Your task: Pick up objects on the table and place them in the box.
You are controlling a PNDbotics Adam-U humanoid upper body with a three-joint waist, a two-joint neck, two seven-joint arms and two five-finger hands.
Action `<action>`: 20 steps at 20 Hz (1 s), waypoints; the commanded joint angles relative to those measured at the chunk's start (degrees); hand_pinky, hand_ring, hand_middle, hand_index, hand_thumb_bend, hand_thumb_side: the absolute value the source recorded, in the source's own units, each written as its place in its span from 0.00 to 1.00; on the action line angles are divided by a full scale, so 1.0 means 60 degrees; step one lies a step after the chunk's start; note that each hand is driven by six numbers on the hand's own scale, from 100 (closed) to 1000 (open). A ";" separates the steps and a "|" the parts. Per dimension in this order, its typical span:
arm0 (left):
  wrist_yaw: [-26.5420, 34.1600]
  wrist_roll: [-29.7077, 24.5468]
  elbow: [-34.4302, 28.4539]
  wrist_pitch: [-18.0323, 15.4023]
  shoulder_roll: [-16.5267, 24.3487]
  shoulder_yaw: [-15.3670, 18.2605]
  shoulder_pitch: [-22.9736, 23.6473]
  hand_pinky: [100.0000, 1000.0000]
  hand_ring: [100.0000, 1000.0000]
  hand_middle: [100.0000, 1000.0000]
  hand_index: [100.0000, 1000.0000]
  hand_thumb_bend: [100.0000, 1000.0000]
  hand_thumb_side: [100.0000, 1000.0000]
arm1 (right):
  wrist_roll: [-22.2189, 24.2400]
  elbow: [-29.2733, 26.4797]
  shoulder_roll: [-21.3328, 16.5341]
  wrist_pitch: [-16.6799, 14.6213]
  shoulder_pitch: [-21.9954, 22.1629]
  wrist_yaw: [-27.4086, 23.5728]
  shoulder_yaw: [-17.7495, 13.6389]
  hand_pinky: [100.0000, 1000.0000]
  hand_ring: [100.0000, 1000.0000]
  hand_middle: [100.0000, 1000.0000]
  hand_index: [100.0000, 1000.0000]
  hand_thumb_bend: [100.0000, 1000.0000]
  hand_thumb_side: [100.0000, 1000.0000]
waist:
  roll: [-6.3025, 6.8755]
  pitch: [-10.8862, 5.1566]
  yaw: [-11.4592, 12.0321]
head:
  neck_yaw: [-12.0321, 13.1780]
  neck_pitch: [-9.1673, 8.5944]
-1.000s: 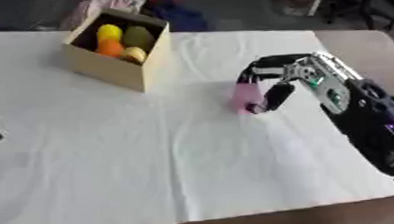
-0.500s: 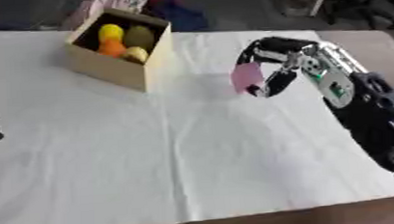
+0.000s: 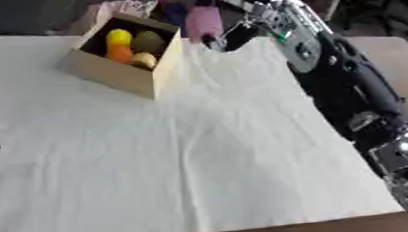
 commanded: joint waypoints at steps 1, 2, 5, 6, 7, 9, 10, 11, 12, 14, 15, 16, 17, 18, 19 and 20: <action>0.0075 -0.0113 -0.0268 -0.0013 0.0054 -0.0076 -0.0214 0.73 0.52 0.57 0.76 0.00 0.69 | -0.0723 0.0756 0.0468 0.0118 -0.0488 0.0564 -0.0311 0.66 0.52 0.37 0.52 0.06 0.00 | -0.0008 0.0005 0.0092 | -0.0186 -0.0213; 0.0088 -0.0148 -0.0277 -0.0012 0.0049 -0.0109 -0.0254 0.73 0.52 0.57 0.76 0.00 0.69 | -0.0984 0.0959 0.0645 0.0179 -0.0586 0.0745 -0.0387 0.66 0.52 0.38 0.52 0.07 0.10 | -0.0018 0.0023 0.0159 | -0.0247 -0.0234; 0.0122 -0.0244 -0.0293 -0.0005 0.0029 -0.0204 -0.0360 0.73 0.52 0.57 0.76 0.00 0.69 | -0.1978 0.1385 0.1091 0.0480 -0.0799 0.1198 -0.0634 0.66 0.52 0.40 0.54 0.04 0.00 | -0.0058 0.0070 0.0376 | -0.0450 -0.0278; 0.0128 -0.0276 -0.0297 -0.0004 0.0027 -0.0233 -0.0389 0.73 0.52 0.57 0.76 0.00 0.69 | -0.2338 0.1499 0.1224 0.0606 -0.0855 0.1331 -0.0699 0.65 0.52 0.40 0.55 0.04 0.00 | -0.0070 0.0085 0.0447 | -0.0518 -0.0292; 0.0132 -0.0300 -0.0298 -0.0002 0.0024 -0.0253 -0.0409 0.73 0.52 0.57 0.76 0.00 0.69 | -0.2651 0.1601 0.1333 0.0701 -0.0898 0.1445 -0.0737 0.66 0.52 0.43 0.58 0.05 0.00 | -0.0080 0.0096 0.0501 | -0.0569 -0.0300; 0.0141 -0.0337 -0.0302 0.0000 0.0020 -0.0289 -0.0445 0.73 0.52 0.57 0.76 0.00 0.69 | -0.3246 0.1728 0.1564 0.0856 -0.0973 0.1621 -0.0770 0.67 0.57 0.54 0.67 0.13 0.09 | -0.0102 0.0120 0.0609 | -0.0666 -0.0299; 0.0144 -0.0350 -0.0303 0.0002 0.0018 -0.0300 -0.0456 0.73 0.52 0.57 0.76 0.00 0.69 | -0.3431 0.1769 0.1653 0.0867 -0.0996 0.1696 -0.0739 0.68 0.61 0.61 0.74 0.19 0.16 | -0.0107 0.0129 0.0640 | -0.0690 -0.0294; 0.0145 -0.0359 -0.0302 0.0003 0.0017 -0.0306 -0.0460 0.73 0.52 0.57 0.76 0.00 0.69 | -0.3514 0.1801 0.1720 0.0857 -0.1013 0.1788 -0.0687 0.71 0.67 0.73 0.84 0.29 0.27 | -0.0109 0.0136 0.0656 | -0.0699 -0.0284; 0.0144 -0.0366 -0.0301 0.0005 0.0017 -0.0310 -0.0461 0.73 0.52 0.57 0.76 0.00 0.69 | -0.3509 0.1814 0.1770 0.0850 -0.1025 0.1903 -0.0631 0.73 0.71 0.77 0.89 0.33 0.32 | -0.0111 0.0141 0.0661 | -0.0705 -0.0272; 0.0143 -0.0373 -0.0297 0.0008 0.0018 -0.0314 -0.0459 0.73 0.52 0.57 0.76 0.00 0.69 | -0.3399 0.1756 0.1808 0.0883 -0.1043 0.2162 -0.0536 0.78 0.77 0.88 0.97 0.41 0.40 | -0.0118 0.0143 0.0655 | -0.0713 -0.0257; 0.0142 -0.0374 -0.0295 0.0011 0.0017 -0.0315 -0.0457 0.73 0.52 0.57 0.76 0.00 0.69 | -0.3352 0.1685 0.1805 0.0923 -0.1046 0.2319 -0.0497 0.79 0.78 0.89 0.98 0.43 0.42 | -0.0122 0.0142 0.0648 | -0.0709 -0.0254; 0.0140 -0.0374 -0.0292 0.0014 0.0017 -0.0315 -0.0452 0.73 0.52 0.57 0.76 0.00 0.69 | -0.3310 0.1607 0.1797 0.0973 -0.1043 0.2441 -0.0475 0.79 0.78 0.90 0.98 0.44 0.43 | -0.0126 0.0139 0.0637 | -0.0696 -0.0250; 0.0138 -0.0373 -0.0289 0.0017 0.0017 -0.0313 -0.0444 0.73 0.52 0.57 0.76 0.00 0.69 | -0.3279 0.1534 0.1781 0.1025 -0.1039 0.2532 -0.0461 0.79 0.79 0.90 0.98 0.44 0.44 | -0.0129 0.0134 0.0627 | -0.0686 -0.0243; 0.0135 -0.0371 -0.0285 0.0020 0.0017 -0.0311 -0.0436 0.73 0.52 0.57 0.76 0.00 0.69 | -0.3276 0.1461 0.1760 0.1082 -0.1033 0.2602 -0.0453 0.79 0.79 0.90 0.98 0.43 0.43 | -0.0132 0.0130 0.0616 | -0.0681 -0.0239; 0.0132 -0.0368 -0.0283 0.0023 0.0015 -0.0307 -0.0430 0.73 0.52 0.57 0.76 0.00 0.69 | -0.3289 0.1398 0.1740 0.1125 -0.1025 0.2637 -0.0451 0.79 0.79 0.90 0.98 0.42 0.42 | -0.0133 0.0127 0.0604 | -0.0674 -0.0239; 0.0130 -0.0361 -0.0280 0.0025 0.0013 -0.0298 -0.0424 0.73 0.52 0.57 0.76 0.00 0.69 | -0.3326 0.1313 0.1693 0.1149 -0.1015 0.2637 -0.0445 0.78 0.78 0.89 0.98 0.41 0.39 | -0.0134 0.0125 0.0582 | -0.0656 -0.0235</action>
